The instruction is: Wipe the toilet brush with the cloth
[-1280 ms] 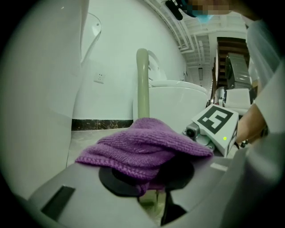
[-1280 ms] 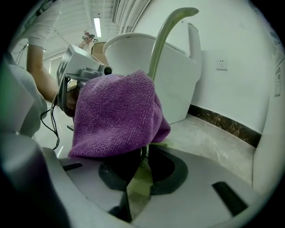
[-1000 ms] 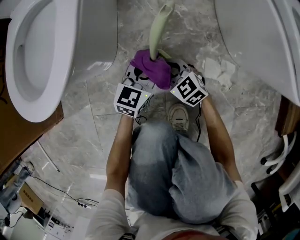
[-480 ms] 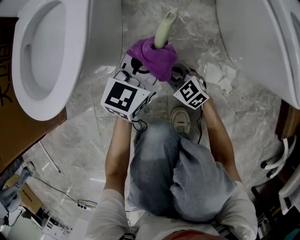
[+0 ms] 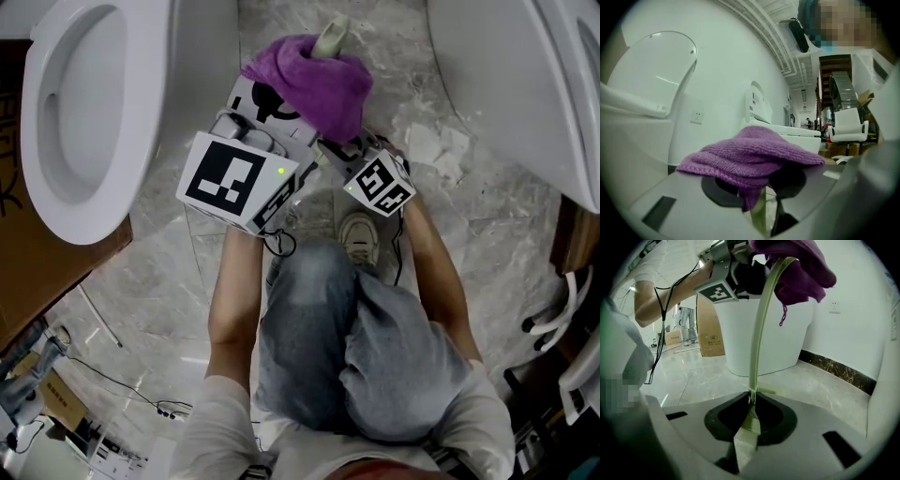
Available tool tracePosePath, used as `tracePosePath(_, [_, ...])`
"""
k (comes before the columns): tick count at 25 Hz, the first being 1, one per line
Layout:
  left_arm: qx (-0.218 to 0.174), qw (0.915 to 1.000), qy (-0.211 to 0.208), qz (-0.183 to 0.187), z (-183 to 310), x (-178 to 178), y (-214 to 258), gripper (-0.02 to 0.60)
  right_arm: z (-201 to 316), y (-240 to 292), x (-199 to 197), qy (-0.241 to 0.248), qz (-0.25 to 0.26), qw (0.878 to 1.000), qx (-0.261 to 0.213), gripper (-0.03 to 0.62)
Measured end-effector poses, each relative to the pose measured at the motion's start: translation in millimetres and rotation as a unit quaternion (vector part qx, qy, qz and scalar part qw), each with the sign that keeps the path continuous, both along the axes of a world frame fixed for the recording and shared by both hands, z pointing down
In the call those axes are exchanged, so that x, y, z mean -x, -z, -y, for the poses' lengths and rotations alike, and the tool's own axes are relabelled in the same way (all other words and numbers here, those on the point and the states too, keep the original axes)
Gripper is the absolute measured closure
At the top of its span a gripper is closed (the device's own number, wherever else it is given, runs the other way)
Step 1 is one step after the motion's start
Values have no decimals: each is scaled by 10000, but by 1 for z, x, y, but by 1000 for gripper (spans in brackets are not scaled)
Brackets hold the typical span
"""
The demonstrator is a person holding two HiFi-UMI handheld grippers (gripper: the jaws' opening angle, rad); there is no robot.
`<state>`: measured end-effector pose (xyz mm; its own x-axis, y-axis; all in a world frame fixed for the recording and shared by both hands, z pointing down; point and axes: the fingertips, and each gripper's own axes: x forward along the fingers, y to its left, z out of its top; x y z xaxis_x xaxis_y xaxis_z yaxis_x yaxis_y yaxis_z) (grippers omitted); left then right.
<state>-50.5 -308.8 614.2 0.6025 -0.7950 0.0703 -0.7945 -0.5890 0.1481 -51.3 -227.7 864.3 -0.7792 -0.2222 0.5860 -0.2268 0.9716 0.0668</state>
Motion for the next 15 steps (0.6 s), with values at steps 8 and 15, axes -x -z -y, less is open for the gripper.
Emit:
tracePosePath(8, [-87, 9998, 46, 178, -3, 1, 2, 434, 0, 3, 1, -1, 41, 10000, -10, 551])
tracePosePath(15, [99, 9993, -33, 348, -18, 3, -32, 444, -2, 2, 1, 25, 71, 10000, 22, 551])
